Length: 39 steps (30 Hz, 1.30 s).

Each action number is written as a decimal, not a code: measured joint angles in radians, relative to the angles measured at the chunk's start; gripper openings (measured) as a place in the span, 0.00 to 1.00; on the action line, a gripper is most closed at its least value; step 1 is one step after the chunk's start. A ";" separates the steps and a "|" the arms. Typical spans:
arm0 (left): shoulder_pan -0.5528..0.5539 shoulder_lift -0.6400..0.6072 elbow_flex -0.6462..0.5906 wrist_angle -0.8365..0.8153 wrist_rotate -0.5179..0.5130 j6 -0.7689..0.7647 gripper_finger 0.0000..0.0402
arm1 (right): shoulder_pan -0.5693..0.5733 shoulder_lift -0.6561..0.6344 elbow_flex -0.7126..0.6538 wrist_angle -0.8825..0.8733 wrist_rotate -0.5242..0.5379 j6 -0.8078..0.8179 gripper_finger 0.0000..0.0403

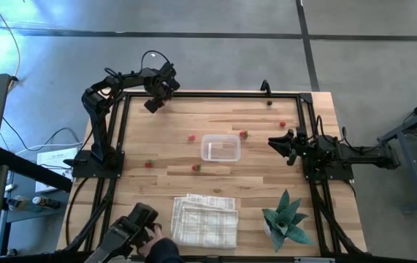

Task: Pick and placing Produce into tupperware
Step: Put the strawberry into the transparent bin

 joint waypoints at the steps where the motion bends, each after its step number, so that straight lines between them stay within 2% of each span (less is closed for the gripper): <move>1: 0.000 0.000 0.000 0.009 -0.010 -0.001 0.44 | 0.000 0.000 0.000 0.000 0.000 0.000 0.29; 19: 0.016 0.000 0.000 -0.032 -0.101 -0.050 0.46 | 0.000 0.000 0.000 0.000 0.000 0.017 0.29; 39: 0.021 0.035 0.012 -0.021 -0.066 -0.049 0.46 | 0.000 0.000 0.000 0.000 0.000 0.020 0.29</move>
